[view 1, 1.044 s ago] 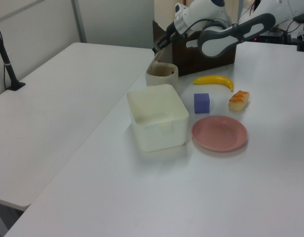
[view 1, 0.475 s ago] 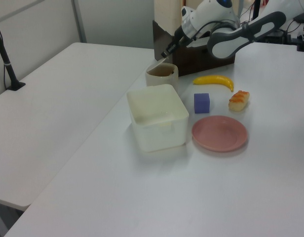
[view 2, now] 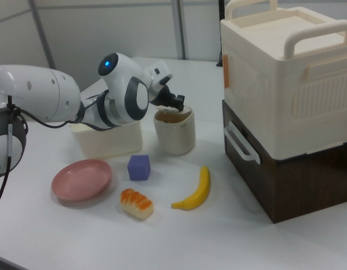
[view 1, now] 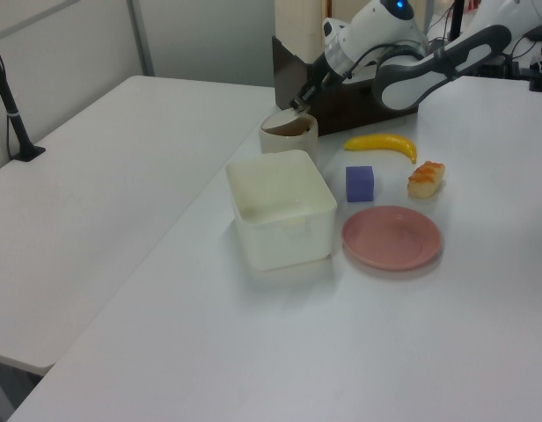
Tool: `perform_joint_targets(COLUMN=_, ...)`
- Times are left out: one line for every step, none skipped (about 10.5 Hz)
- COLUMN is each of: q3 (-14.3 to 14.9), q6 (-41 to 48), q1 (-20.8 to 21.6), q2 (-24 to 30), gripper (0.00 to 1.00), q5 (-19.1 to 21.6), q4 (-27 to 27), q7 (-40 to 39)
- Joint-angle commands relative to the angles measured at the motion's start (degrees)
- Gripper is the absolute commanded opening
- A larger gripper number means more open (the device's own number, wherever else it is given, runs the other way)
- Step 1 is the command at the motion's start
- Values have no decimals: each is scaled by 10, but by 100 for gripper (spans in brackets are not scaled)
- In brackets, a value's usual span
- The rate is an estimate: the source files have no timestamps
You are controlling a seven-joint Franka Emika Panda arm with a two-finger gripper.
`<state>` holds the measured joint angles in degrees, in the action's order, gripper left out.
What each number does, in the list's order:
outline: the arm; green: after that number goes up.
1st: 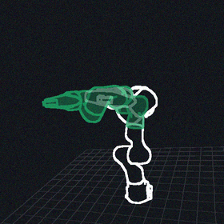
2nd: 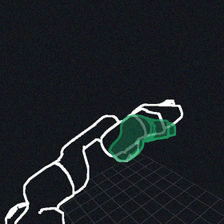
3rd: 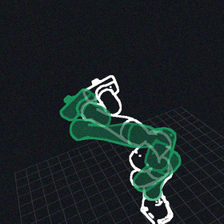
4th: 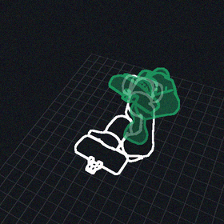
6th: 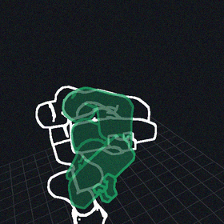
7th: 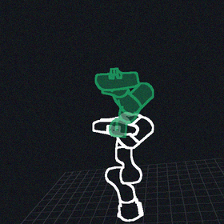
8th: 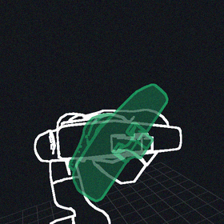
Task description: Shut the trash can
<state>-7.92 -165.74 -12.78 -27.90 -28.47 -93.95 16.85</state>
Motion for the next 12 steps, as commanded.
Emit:
perform_joint_targets(q3=3, q6=-12, q1=8, q2=18, gripper=0, q5=-19, q4=-36, q7=10)
perform_joint_targets(q3=2, q6=-12, q1=9, q2=17, gripper=0, q5=-20, q4=-38, q7=10)
perform_joint_targets(q3=2, q6=-11, q1=20, q2=14, gripper=0, q5=-21, q4=-39, q7=10)
perform_joint_targets(q3=2, q6=-10, q1=25, q2=10, gripper=0, q5=-21, q4=-39, q7=11)
perform_joint_targets(q3=2, q6=-10, q1=27, q2=10, gripper=0, q5=-21, q4=-46, q7=11)
perform_joint_targets(q3=2, q6=-10, q1=28, q2=8, gripper=0, q5=-23, q4=-48, q7=11)
perform_joint_targets(q3=2, q6=-10, q1=28, q2=3, gripper=0, q5=-30, q4=-48, q7=11)
perform_joint_targets(q3=2, q6=-10, q1=28, q2=3, gripper=0, q5=-31, q4=-49, q7=12)
perform_joint_targets(q3=2, q6=-10, q1=28, q2=3, gripper=0, q5=-31, q4=-55, q7=12)
perform_joint_targets(q3=2, q6=-10, q1=27, q2=3, gripper=0, q5=-37, q4=-59, q7=12)
perform_joint_targets(q3=2, q6=-10, q1=27, q2=3, gripper=0, q5=-47, q4=-66, q7=12)
perform_joint_targets(q3=2, q6=-10, q1=26, q2=2, gripper=0, q5=-51, q4=-67, q7=13)
